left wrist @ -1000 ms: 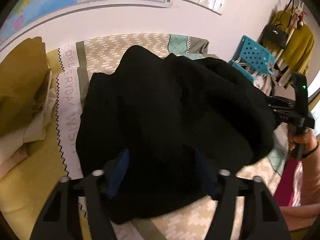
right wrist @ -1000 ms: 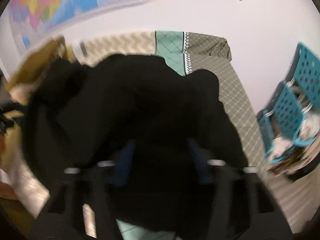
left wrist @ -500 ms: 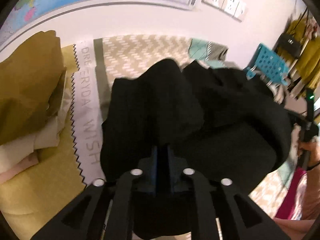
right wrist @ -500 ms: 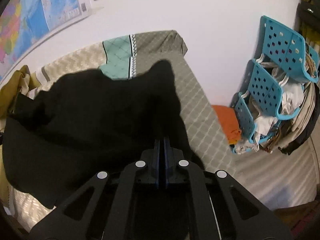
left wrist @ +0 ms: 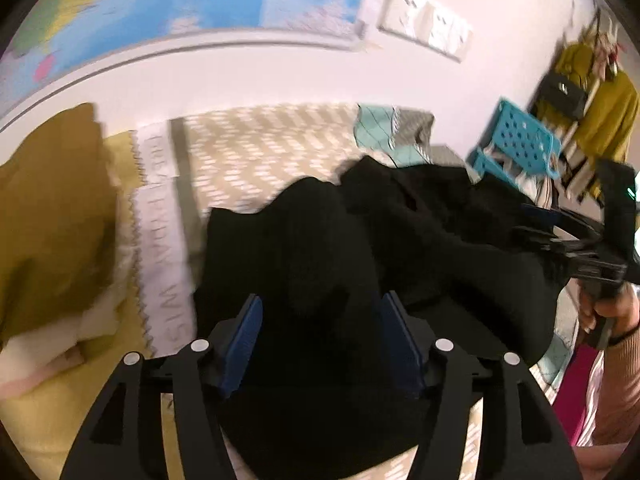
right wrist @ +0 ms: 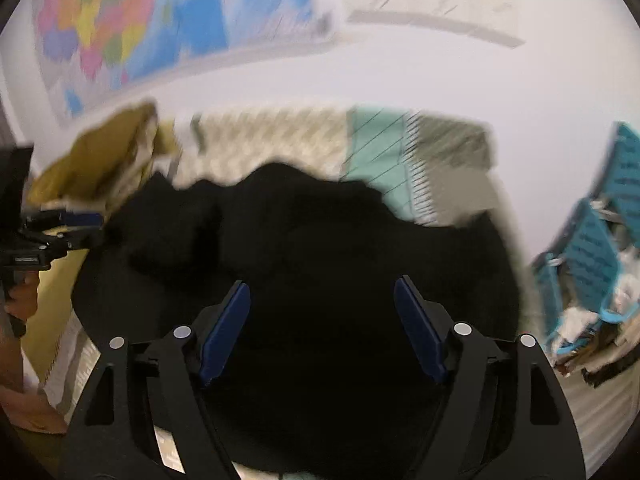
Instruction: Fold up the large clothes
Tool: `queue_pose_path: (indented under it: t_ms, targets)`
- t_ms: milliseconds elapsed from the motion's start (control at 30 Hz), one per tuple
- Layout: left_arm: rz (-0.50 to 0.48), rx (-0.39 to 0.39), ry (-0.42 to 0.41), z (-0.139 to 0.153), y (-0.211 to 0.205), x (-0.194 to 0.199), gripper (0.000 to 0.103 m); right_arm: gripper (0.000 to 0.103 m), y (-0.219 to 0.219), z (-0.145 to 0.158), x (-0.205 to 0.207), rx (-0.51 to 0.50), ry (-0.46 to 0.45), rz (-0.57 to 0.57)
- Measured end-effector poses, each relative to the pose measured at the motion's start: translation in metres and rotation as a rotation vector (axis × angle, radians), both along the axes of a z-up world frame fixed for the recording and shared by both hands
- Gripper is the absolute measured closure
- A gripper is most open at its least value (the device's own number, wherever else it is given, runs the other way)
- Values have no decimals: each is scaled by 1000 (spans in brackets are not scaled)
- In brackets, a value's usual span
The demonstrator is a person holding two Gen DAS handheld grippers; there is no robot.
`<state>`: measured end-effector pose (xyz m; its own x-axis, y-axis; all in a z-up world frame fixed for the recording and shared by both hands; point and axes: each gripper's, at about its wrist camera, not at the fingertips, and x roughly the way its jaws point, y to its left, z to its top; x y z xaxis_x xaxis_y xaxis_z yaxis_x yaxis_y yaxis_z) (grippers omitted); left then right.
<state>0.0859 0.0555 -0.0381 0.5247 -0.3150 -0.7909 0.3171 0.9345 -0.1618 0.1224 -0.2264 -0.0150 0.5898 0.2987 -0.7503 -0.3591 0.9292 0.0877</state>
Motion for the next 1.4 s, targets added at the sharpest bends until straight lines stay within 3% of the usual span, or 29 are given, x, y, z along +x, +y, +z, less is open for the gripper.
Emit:
queue_pose_path:
  t_ms: [33,100,167,200,333,433,533,667,733,800,1033,1200,1400]
  targets:
    - [-3,36,14,-6,-7,6,44,40,11,-11,10,-49,27,4]
    - [-5,81,40,-17,-16,15,67,88,19,-23,23,-96,61,23]
    - [11,86,53,-22,-15,22,81,92,15,-16,24,-56,51,17]
    - [14,70,51,-22,-11,23,85,94,8,-4,19,-35,2,5]
    - [29,-29,-18,1,2,20,88,98,-37,49,10,144,-181,-139]
    - [45,8,-31,1,-3,23,87,98,-45,34,32,154,-113,-175]
    - [46,55,37,-19,-8,33,79,94,-32,-3,52,66,-3,-169]
    - [61,65,11,-21,-5,26,67,79,-38,-19,47,105,36,-191]
    - [77,91,-31,-13,-3,18,60,53,-46,-12,39,127,16,-205]
    - [91,103,-62,-7,-2,11,52,45,-52,-6,33,144,-2,-212]
    - [112,126,-110,4,0,-7,50,35,-62,13,2,209,-51,-179]
    - [108,116,-113,5,-1,-14,45,35,-54,16,-18,205,-70,-126]
    - [123,113,-66,-8,0,-12,43,35,-43,-10,-5,150,-10,-120]
